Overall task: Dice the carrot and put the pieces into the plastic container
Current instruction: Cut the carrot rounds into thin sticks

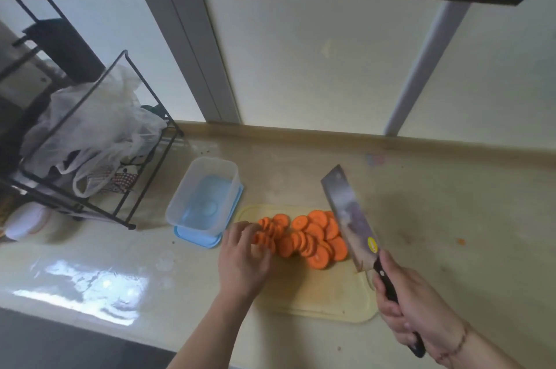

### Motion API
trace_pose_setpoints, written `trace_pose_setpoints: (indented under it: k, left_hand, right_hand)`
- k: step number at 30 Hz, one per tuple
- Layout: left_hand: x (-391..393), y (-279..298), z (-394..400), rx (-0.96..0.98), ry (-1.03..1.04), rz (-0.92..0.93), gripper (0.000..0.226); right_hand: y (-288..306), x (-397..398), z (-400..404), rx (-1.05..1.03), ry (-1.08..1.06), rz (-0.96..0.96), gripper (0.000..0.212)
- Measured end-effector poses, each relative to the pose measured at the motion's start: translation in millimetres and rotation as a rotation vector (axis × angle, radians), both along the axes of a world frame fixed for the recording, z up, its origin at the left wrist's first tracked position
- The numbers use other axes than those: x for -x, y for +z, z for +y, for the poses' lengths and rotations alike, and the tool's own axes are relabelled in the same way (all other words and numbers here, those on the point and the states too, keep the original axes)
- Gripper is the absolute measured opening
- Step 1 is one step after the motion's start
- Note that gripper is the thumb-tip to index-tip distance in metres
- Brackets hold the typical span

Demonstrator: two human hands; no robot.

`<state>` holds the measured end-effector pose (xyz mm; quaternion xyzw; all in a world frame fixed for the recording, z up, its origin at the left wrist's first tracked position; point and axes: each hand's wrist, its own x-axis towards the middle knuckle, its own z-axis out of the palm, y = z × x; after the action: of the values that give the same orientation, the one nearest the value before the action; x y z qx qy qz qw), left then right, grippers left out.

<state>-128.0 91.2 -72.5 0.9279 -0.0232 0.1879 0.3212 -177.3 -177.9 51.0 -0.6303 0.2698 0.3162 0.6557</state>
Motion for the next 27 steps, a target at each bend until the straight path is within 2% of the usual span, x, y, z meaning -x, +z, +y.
trace_pose_setpoints:
  k: [2, 4, 7, 11, 17, 20, 23, 25, 27]
  left_hand:
    - [0.2, 7.1, -26.3, -0.036, -0.108, -0.049, 0.032]
    - [-5.6, 19.1, -67.4, -0.111, -0.302, -0.003, 0.035]
    - [-18.3, 25.9, -122.2, -0.397, -0.504, 0.139, 0.05]
    - [-39.0, 18.6, -143.5, -0.675, -0.608, 0.349, 0.049]
    - [-57.9, 31.4, -149.7, -0.814, -0.633, 0.379, 0.04]
    - [-68.0, 37.2, -148.9, -0.764, -0.69, 0.418, 0.041]
    - [-75.6, 44.4, -147.8, -0.643, -0.684, 0.373, 0.025]
    - [-75.3, 54.4, -146.9, -0.463, -0.609, 0.355, 0.024]
    - [-67.1, 62.4, -144.5, -0.17, -0.452, 0.354, 0.02]
  right_hand:
    - [-1.2, 1.0, -14.5, 0.03, -0.067, -0.054, 0.056]
    - [-2.1, 3.9, -30.3, 0.045, -0.124, -0.056, 0.056]
    - [-5.0, 9.1, -50.8, 0.05, -0.149, -0.05, 0.057]
    - [-8.4, 18.5, -70.5, 0.062, -0.124, -0.033, 0.058]
    - [-11.7, 26.3, -86.4, 0.053, -0.079, -0.001, 0.061]
    - [-12.5, 26.8, -92.8, 0.048, -0.07, 0.003, 0.062]
    - [-14.3, 25.1, -99.9, 0.029, -0.052, 0.001, 0.064]
    - [-16.0, 23.8, -102.0, 0.013, -0.046, -0.005, 0.063]
    - [-18.1, 24.8, -104.6, -0.012, -0.044, -0.011, 0.06]
